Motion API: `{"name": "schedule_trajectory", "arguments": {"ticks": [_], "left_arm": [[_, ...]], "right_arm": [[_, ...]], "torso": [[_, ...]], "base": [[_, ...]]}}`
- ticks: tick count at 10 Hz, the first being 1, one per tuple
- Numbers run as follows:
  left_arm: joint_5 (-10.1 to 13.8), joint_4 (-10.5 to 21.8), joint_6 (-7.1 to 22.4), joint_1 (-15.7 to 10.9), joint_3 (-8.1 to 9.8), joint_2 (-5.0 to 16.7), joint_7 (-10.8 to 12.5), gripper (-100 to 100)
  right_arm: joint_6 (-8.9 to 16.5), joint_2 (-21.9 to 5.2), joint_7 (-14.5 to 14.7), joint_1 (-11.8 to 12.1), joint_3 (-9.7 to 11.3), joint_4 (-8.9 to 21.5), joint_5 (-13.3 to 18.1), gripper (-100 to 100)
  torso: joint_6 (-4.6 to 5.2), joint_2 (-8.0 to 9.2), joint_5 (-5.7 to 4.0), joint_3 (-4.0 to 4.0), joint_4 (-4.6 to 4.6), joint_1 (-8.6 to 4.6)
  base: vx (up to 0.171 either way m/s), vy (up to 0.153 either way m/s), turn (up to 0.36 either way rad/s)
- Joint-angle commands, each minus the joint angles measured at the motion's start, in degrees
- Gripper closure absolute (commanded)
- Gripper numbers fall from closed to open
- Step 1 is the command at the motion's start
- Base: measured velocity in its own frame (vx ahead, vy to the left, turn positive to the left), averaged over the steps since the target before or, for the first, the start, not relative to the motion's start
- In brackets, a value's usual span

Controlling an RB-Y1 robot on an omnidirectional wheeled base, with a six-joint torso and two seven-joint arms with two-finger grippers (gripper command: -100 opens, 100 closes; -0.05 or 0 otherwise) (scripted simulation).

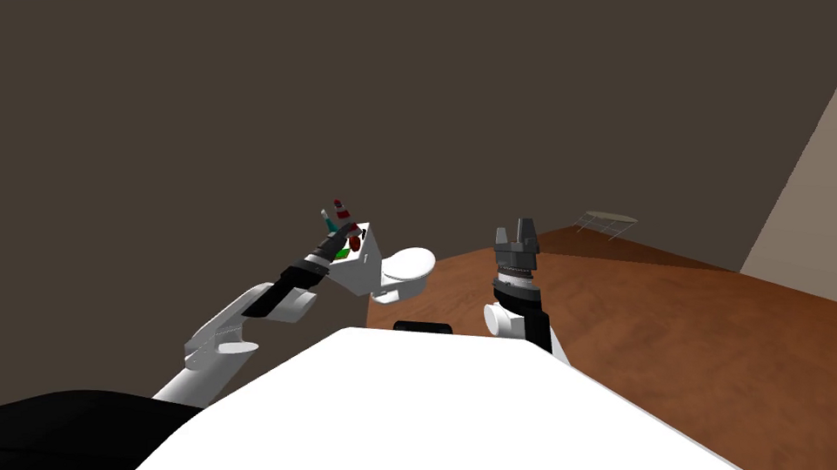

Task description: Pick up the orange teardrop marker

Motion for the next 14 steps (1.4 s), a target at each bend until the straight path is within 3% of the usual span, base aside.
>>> {"name": "schedule_trajectory", "arguments": {"ticks": [1,2,7,10,11,12,13,14], "left_arm": [[1.1,0.1,2.7,0.0,1.18,2.9,-0.3,-100],[1.1,0.1,2.7,0.0,1.18,3.9,-0.3,-100],[4.9,0.1,10.0,0.1,3.97,12.3,-0.9,-100],[6.4,0.2,12.7,0.2,4.65,16.4,-1.1,-100],[8.1,0.2,15.2,0.4,5.19,18.5,-1.4,-100],[8.1,0.2,15.3,0.4,5.19,19.5,-1.4,-100],[9.8,0.3,17.8,0.5,5.58,21.5,-1.6,-100],[9.8,0.3,17.9,0.5,5.58,22.4,-1.6,-100]], "right_arm": [[0.0,0.0,0.0,0.0,0.0,0.0,0.0,0],[0.0,0.0,0.0,0.0,0.0,0.0,0.0,0],[0.0,0.0,0.0,0.0,0.0,0.0,0.0,0],[0.0,0.0,0.0,0.0,0.0,0.0,0.0,0],[0.0,0.0,0.0,0.0,0.0,0.0,0.0,0],[0.0,0.0,0.0,0.0,0.0,0.0,0.0,0],[0.0,0.0,0.0,0.0,0.0,0.0,0.0,0],[0.0,0.0,0.0,0.0,0.0,0.0,0.0,0]], "torso": [[0.00,0.00,0.00,0.00,0.00,0.00],[0.00,-0.02,-0.01,-0.02,-0.01,-0.04],[0.00,-0.08,0.02,-0.05,-0.02,0.08],[0.00,-0.11,0.04,-0.06,-0.03,0.14],[0.00,-0.11,0.04,-0.07,-0.03,0.16],[-0.01,-0.14,0.04,-0.08,-0.03,0.18],[-0.01,-0.14,0.05,-0.08,-0.04,0.19],[-0.01,-0.16,0.05,-0.10,-0.04,0.22]], "base": [[-0.011,-0.067,-0.017],[-0.007,-0.047,-0.003],[-0.002,-0.033,-0.004],[0.007,-0.015,0.004],[0.018,-0.006,0.009],[0.016,-0.004,0.006],[0.021,0.003,0.013],[0.020,0.005,0.008]]}}
